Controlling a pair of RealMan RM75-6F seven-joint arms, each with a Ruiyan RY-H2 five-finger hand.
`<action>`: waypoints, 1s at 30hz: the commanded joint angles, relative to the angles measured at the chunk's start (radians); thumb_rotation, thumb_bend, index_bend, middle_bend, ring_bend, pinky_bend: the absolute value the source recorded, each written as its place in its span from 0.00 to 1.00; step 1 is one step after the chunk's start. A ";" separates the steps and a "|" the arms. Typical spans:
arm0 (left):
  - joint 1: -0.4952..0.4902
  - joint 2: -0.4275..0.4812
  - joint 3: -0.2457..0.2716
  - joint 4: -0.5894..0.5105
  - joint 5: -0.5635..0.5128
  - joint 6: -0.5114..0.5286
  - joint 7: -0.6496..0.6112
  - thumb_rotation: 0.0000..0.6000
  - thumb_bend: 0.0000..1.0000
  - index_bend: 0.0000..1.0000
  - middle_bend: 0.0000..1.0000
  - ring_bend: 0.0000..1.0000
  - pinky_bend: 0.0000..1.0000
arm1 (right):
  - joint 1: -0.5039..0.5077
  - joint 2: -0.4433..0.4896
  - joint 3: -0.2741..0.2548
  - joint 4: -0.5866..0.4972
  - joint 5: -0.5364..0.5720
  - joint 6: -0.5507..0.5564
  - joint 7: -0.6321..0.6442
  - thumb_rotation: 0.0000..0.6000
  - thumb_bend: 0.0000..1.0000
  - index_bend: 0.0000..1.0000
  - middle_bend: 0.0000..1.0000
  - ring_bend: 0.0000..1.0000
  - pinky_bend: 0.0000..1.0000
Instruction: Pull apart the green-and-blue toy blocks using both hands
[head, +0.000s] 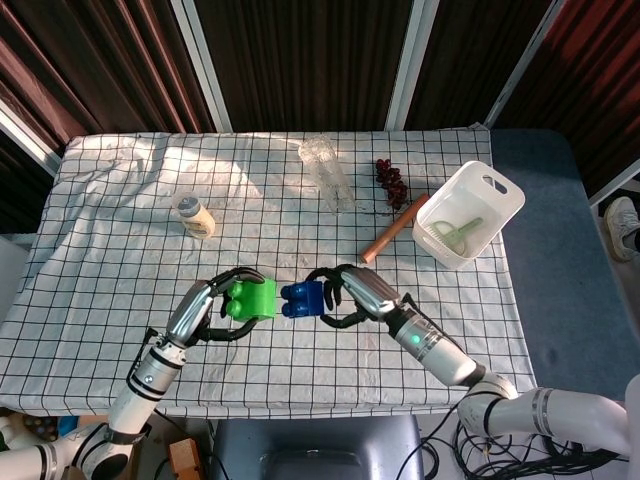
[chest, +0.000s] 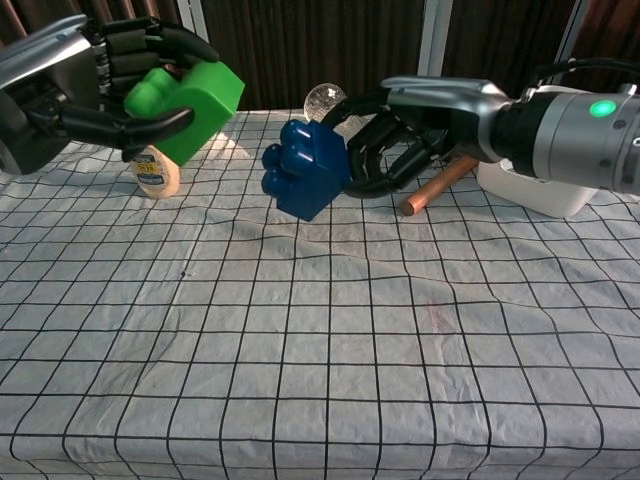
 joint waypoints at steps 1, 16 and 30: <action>0.019 0.026 0.003 0.004 -0.010 0.012 0.001 1.00 0.70 0.68 0.70 0.65 0.79 | -0.010 0.015 -0.020 0.038 0.010 0.001 -0.050 1.00 0.32 0.78 0.61 0.55 0.22; 0.061 -0.104 0.086 0.453 -0.136 -0.176 -0.195 1.00 0.62 0.66 0.66 0.41 0.31 | -0.018 -0.021 -0.128 0.220 0.218 -0.019 -0.513 1.00 0.32 0.55 0.55 0.42 0.22; 0.034 -0.041 0.160 0.454 -0.019 -0.206 -0.287 1.00 0.28 0.00 0.00 0.00 0.00 | -0.070 0.108 -0.117 0.107 0.103 -0.018 -0.351 1.00 0.14 0.00 0.00 0.00 0.00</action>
